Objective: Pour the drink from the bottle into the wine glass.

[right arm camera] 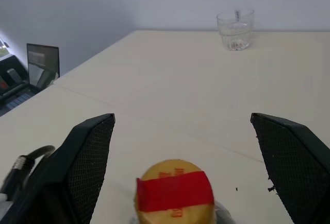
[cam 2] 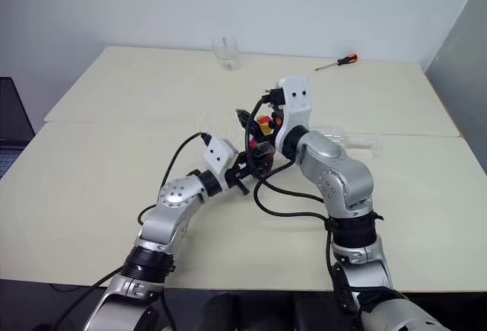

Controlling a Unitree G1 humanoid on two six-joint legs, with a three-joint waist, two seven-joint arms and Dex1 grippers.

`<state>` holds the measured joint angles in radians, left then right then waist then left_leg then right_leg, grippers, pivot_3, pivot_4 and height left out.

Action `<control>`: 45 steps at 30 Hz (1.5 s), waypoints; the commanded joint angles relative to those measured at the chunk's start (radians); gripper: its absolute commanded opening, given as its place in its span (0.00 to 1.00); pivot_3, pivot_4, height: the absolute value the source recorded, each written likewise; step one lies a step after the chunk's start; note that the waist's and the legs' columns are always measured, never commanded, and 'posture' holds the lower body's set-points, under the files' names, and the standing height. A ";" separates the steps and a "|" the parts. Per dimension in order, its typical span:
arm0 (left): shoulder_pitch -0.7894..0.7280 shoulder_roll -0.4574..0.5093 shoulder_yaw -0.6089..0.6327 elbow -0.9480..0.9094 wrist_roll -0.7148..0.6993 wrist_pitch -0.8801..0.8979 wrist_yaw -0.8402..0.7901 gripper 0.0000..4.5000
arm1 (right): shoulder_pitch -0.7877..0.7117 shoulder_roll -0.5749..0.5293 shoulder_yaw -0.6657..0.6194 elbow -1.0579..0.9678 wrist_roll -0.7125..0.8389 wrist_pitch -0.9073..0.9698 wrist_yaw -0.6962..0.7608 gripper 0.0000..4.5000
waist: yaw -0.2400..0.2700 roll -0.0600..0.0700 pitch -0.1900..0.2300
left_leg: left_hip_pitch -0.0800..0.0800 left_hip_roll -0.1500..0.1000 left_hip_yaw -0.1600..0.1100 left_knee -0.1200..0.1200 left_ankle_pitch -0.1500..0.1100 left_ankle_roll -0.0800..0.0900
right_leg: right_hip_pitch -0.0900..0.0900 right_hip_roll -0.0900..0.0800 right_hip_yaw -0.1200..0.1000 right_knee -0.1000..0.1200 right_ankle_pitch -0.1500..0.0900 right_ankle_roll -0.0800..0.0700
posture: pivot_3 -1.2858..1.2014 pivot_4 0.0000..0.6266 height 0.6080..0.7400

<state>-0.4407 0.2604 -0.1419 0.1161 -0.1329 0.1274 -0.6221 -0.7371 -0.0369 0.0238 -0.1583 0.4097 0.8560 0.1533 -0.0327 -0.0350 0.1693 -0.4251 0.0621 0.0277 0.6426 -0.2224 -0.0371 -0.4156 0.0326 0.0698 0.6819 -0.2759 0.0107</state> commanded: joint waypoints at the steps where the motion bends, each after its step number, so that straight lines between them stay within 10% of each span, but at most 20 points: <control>1: -0.021 -0.003 0.012 -0.038 -0.006 -0.029 0.000 0.15 | -0.034 0.004 -0.004 0.000 -0.012 -0.040 0.007 1.00 | 0.000 0.000 0.000 | 0.000 0.000 0.000 0.000 0.000 0.000 | 0.000 0.000 0.000 0.000 0.000 0.000 | 0.52 0.24 1.00; 45: -0.052 -0.007 0.003 -0.003 -0.004 -0.041 -0.029 0.14 | 0.131 -0.117 -0.052 -0.227 0.103 0.048 0.076 1.00 | 0.001 0.000 0.000 | -0.006 0.000 -0.001 0.002 0.000 0.000 | -0.006 0.000 0.000 0.002 0.000 0.000 | 0.52 0.24 1.00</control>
<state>-0.4656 0.2550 -0.1508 0.1334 -0.1317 0.1222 -0.6474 -0.6006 -0.1491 -0.0133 -0.3397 0.4942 0.9086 0.2178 -0.0322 -0.0350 0.1693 -0.4309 0.0620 0.0267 0.6442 -0.2224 -0.0371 -0.4212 0.0325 0.0696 0.6841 -0.2756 0.0107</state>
